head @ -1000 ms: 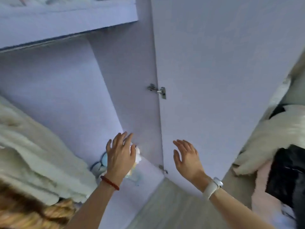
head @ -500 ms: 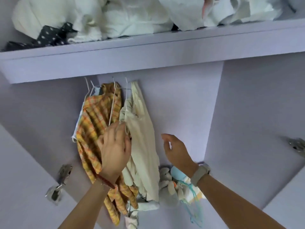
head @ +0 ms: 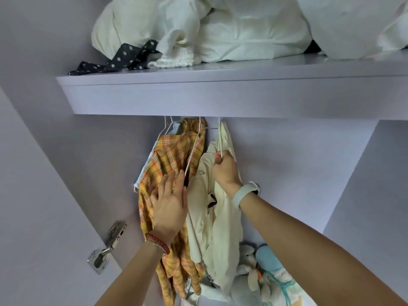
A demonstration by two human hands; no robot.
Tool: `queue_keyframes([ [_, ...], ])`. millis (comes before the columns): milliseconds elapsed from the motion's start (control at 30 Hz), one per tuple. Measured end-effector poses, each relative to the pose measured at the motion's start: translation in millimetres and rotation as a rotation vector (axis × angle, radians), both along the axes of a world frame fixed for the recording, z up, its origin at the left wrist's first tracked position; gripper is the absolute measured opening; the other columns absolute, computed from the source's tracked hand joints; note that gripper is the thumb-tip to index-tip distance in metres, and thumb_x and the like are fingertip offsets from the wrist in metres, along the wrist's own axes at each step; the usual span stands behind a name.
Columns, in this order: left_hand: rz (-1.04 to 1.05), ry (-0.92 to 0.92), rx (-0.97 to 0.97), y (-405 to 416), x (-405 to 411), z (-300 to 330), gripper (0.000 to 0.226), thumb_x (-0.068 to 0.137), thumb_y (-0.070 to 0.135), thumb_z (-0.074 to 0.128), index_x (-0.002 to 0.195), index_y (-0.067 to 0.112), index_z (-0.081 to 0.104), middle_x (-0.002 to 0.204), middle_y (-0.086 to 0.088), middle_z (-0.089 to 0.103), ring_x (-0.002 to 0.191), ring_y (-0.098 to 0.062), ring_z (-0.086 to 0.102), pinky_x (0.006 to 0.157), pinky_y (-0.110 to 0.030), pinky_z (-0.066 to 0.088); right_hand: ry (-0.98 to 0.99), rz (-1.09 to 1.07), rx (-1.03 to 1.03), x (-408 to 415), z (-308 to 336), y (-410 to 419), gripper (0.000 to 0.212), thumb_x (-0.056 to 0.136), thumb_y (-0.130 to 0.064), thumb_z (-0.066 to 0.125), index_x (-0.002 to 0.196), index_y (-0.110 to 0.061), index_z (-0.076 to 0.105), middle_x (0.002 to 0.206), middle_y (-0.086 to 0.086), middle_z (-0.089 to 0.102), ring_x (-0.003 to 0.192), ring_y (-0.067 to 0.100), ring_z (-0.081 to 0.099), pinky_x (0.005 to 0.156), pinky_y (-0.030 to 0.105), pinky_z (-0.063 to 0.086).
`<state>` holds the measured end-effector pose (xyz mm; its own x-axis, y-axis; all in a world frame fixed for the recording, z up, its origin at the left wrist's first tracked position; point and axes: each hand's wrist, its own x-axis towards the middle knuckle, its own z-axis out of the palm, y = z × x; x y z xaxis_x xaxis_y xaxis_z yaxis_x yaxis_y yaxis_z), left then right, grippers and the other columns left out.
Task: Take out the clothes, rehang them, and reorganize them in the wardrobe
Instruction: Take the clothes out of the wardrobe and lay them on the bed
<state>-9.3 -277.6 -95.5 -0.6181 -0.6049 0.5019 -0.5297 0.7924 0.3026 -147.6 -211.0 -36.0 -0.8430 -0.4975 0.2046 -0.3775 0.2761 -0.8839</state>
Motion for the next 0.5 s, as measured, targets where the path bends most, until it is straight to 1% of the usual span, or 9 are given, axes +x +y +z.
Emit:
queue_keyframes([
  [67, 0.004, 0.006, 0.006, -1, 0, -1, 0.043, 0.097, 0.023, 0.039, 0.139, 0.017, 0.039, 0.141, -0.011, 0.042, 0.135, -0.029, 0.031, 0.103, -0.052, 0.028, 0.082, -0.065, -0.041, -8, 0, 6, 0.027, 0.094, -0.008, 0.032, 0.107, 0.003, 0.053, 0.106, 0.020, 0.060, 0.099, 0.034, 0.055, 0.080, 0.033, 0.044],
  [167, 0.013, 0.008, 0.007, -2, 0, -3, 0.043, 0.097, 0.023, 0.040, 0.140, 0.018, 0.038, 0.140, -0.013, 0.043, 0.134, -0.030, 0.032, 0.102, -0.052, 0.027, 0.204, -0.103, -0.147, -16, -2, 20, 0.025, 0.095, -0.008, 0.035, 0.100, 0.003, 0.057, 0.090, 0.018, 0.061, 0.081, 0.028, 0.054, 0.065, 0.026, 0.036],
  [200, 0.014, 0.006, 0.014, -2, 0, -3, 0.044, 0.097, 0.024, 0.039, 0.141, 0.019, 0.037, 0.141, -0.013, 0.042, 0.134, -0.030, 0.031, 0.103, -0.051, 0.026, 0.234, -0.098, -0.189, -18, -4, 27, 0.024, 0.096, -0.008, 0.037, 0.098, 0.003, 0.058, 0.082, 0.015, 0.059, 0.074, 0.025, 0.052, 0.064, 0.027, 0.036],
  [267, 0.009, 0.009, 0.046, 1, -1, -3, 0.045, 0.097, 0.023, 0.039, 0.142, 0.019, 0.034, 0.142, -0.014, 0.038, 0.135, -0.030, 0.028, 0.105, -0.051, 0.023, 0.250, -0.093, -0.252, -19, -15, 45, 0.023, 0.095, -0.010, 0.041, 0.102, 0.002, 0.059, 0.073, 0.001, 0.054, 0.064, 0.014, 0.048, 0.065, 0.025, 0.037],
  [333, 0.000, 0.057, 0.086, 9, -3, 1, 0.047, 0.096, 0.021, 0.041, 0.142, 0.019, 0.032, 0.144, -0.014, 0.035, 0.136, -0.029, 0.025, 0.106, -0.052, 0.021, 0.238, -0.097, -0.247, -17, -35, 68, 0.023, 0.095, -0.012, 0.043, 0.107, -0.001, 0.059, 0.066, -0.012, 0.048, 0.058, 0.002, 0.043, 0.063, 0.024, 0.037],
  [367, -0.012, 0.097, 0.095, 15, -4, 4, 0.048, 0.095, 0.020, 0.042, 0.142, 0.017, 0.033, 0.143, -0.015, 0.035, 0.136, -0.030, 0.025, 0.106, -0.053, 0.021, 0.232, -0.094, -0.197, -16, -46, 81, 0.022, 0.096, -0.012, 0.042, 0.109, -0.003, 0.058, 0.064, -0.012, 0.048, 0.057, 0.004, 0.044, 0.061, 0.026, 0.039],
  [433, -0.063, 0.187, 0.076, 33, -5, 11, 0.047, 0.092, 0.021, 0.043, 0.138, 0.011, 0.040, 0.141, -0.016, 0.040, 0.135, -0.032, 0.029, 0.106, -0.054, 0.021, 0.201, -0.104, -0.025, -15, -67, 110, 0.021, 0.096, -0.010, 0.039, 0.107, -0.005, 0.056, 0.070, 0.004, 0.058, 0.064, 0.022, 0.055, 0.064, 0.035, 0.046],
  [467, -0.103, 0.224, 0.057, 44, -4, 14, 0.047, 0.089, 0.023, 0.041, 0.134, 0.009, 0.044, 0.138, -0.016, 0.043, 0.133, -0.033, 0.031, 0.105, -0.054, 0.022, 0.180, -0.138, 0.061, -14, -76, 125, 0.021, 0.095, -0.008, 0.037, 0.105, -0.005, 0.055, 0.073, 0.011, 0.059, 0.068, 0.030, 0.056, 0.065, 0.038, 0.047],
  [500, -0.149, 0.256, 0.037, 55, -3, 16, 0.047, 0.087, 0.024, 0.039, 0.131, 0.008, 0.047, 0.135, -0.015, 0.046, 0.132, -0.032, 0.034, 0.104, -0.053, 0.024, 0.166, -0.181, 0.137, -11, -85, 142, 0.021, 0.095, -0.008, 0.036, 0.103, -0.007, 0.055, 0.073, 0.011, 0.058, 0.068, 0.032, 0.055, 0.064, 0.037, 0.047],
])
